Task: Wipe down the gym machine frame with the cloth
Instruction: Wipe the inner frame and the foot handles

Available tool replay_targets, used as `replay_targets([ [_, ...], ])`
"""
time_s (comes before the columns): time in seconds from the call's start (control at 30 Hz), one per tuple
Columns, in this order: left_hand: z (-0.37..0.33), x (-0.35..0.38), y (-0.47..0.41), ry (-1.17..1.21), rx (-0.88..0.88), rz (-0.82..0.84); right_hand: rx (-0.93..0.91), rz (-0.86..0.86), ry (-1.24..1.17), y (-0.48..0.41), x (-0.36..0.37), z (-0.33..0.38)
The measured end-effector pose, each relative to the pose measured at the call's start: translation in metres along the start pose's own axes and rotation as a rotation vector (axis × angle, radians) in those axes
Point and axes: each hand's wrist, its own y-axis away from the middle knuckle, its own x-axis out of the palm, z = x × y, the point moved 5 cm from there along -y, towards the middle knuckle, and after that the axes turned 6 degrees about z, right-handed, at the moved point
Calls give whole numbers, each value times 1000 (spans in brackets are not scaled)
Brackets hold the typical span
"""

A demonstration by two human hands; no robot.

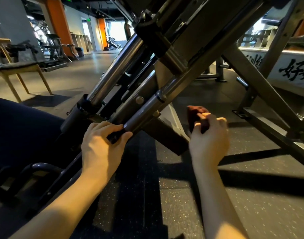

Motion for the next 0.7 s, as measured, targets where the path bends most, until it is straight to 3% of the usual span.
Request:
replay_targets([
  [0.13,-2,-2,2,12,-8,-11,-239,113,-106,43,27,30],
  [0.27,-7,-5,2,-6,-47,37,-332,207,-295,51,27,19],
  [0.4,-16,-9,4,-40,-97,46,-301,462,-203,66,31,12],
  [0.5,-22,-12,2,-84,-140,70,-296,352,-352,62,12,28],
  [0.7,-31,-18,0,-176,-134,137,-542,104,-538,34,-32,75],
])
